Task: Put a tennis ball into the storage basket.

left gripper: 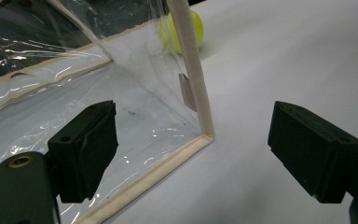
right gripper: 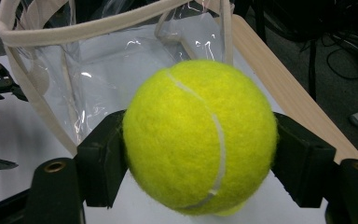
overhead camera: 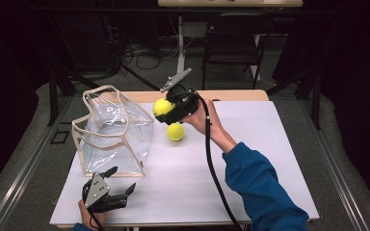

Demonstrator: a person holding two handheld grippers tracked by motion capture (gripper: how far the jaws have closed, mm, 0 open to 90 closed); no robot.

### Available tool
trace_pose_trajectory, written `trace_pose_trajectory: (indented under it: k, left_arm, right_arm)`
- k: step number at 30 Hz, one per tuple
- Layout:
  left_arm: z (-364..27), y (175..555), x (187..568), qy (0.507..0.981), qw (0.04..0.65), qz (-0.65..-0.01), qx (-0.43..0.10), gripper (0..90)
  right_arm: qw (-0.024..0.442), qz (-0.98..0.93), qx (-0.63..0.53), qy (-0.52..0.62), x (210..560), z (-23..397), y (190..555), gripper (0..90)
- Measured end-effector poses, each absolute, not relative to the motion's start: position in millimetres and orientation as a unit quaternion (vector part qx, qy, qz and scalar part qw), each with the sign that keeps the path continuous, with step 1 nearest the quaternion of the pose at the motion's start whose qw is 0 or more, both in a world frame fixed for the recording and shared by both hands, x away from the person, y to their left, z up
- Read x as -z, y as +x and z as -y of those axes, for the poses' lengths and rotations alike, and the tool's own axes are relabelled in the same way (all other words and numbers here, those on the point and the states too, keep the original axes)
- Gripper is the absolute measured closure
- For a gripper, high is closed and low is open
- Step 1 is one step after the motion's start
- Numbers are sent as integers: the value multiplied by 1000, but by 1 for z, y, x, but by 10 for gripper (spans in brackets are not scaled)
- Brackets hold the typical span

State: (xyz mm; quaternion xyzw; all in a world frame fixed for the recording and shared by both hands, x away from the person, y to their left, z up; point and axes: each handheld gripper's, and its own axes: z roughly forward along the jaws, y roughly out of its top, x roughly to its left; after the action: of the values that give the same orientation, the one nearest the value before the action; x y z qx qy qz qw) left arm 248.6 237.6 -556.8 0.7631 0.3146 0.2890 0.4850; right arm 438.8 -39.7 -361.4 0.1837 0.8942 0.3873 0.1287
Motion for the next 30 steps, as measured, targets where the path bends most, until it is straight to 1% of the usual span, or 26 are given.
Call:
trace_pose_trajectory:
  k: [22,30]
  left_arm:
    - [-240,248,556,759,489,-319,-287,159]
    - [-239,247,556,759,489,-318,-289,159]
  right_arm:
    - [132,-905,-370,166,351,14,439,265]
    - [130,-904,-368,174,350,11,444,265]
